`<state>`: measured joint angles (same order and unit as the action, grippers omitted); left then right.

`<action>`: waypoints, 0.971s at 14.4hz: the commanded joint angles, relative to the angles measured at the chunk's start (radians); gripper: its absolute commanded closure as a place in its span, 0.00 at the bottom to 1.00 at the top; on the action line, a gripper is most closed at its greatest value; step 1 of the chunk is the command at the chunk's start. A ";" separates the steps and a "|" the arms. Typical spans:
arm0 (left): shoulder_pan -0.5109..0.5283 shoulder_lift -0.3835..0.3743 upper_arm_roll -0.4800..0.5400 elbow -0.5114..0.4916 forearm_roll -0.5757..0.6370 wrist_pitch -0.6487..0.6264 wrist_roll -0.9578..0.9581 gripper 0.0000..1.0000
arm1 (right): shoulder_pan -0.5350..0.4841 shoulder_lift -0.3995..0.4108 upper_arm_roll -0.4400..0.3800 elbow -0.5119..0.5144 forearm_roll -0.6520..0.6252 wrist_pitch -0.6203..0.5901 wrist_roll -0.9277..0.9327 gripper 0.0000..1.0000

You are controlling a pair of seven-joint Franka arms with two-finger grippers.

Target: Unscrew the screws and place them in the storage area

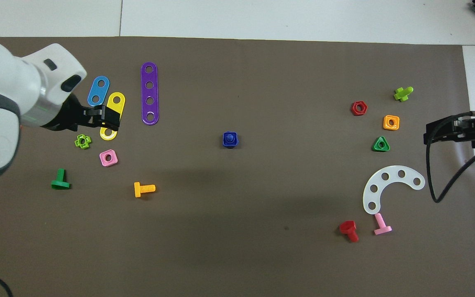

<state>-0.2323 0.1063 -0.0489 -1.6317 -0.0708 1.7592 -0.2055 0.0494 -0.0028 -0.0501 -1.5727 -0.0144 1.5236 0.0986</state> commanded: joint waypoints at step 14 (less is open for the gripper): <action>-0.321 0.433 0.021 0.170 0.069 0.367 -0.405 0.10 | -0.005 -0.014 0.004 -0.012 0.005 -0.010 -0.023 0.00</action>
<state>-0.5305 0.4992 -0.0465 -1.5003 -0.0372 2.0925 -0.5899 0.0494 -0.0028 -0.0501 -1.5728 -0.0144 1.5236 0.0986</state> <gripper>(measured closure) 0.093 0.000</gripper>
